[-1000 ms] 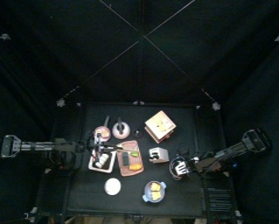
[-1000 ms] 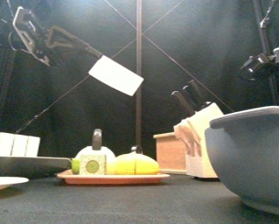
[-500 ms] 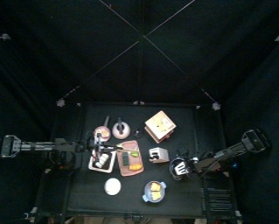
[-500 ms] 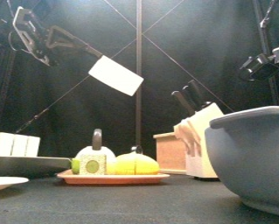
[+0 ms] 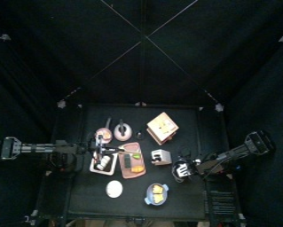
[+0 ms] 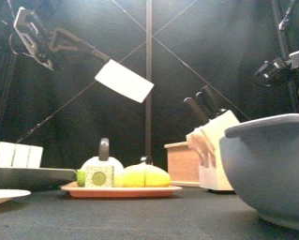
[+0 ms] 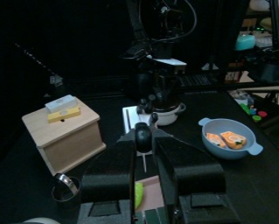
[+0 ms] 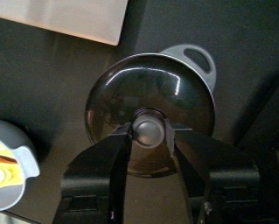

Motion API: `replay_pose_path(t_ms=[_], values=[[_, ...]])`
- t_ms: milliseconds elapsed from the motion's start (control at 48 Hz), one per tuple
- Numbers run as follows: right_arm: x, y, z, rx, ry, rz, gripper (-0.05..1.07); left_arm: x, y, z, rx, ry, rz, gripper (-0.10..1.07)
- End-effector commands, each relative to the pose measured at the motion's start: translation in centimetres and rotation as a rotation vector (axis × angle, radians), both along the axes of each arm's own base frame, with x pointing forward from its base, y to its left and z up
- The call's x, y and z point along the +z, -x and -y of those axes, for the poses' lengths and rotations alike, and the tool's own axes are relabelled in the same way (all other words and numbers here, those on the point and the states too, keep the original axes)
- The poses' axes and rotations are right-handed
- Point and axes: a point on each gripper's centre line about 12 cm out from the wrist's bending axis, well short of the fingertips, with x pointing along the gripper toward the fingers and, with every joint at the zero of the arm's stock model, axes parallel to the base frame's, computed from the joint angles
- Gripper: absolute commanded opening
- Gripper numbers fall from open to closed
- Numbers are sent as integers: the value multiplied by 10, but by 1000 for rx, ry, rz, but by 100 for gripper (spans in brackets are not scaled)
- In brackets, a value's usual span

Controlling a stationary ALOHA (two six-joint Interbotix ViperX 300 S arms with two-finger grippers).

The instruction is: Place pot lid on pot

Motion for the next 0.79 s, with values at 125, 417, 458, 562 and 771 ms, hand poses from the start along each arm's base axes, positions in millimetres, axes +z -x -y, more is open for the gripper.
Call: replay_pose_path(t_ms=[125, 417, 458, 562, 771], values=[[15, -7, -2, -2, -16, 53, 87, 5, -1, 0, 1, -1, 17, 48], [21, -6, 0, 4, -16, 85, 87, 6, -1, -1, 1, 1, 17, 48], [24, -7, 0, 4, -18, 94, 87, 5, -1, 0, 1, -1, 17, 48], [33, -10, 1, 15, -6, 133, 87, 6, -1, -1, 1, 1, 17, 48], [56, -22, 7, 75, 66, 278, 87, 4, -1, 0, 1, 2, 12, 48]])
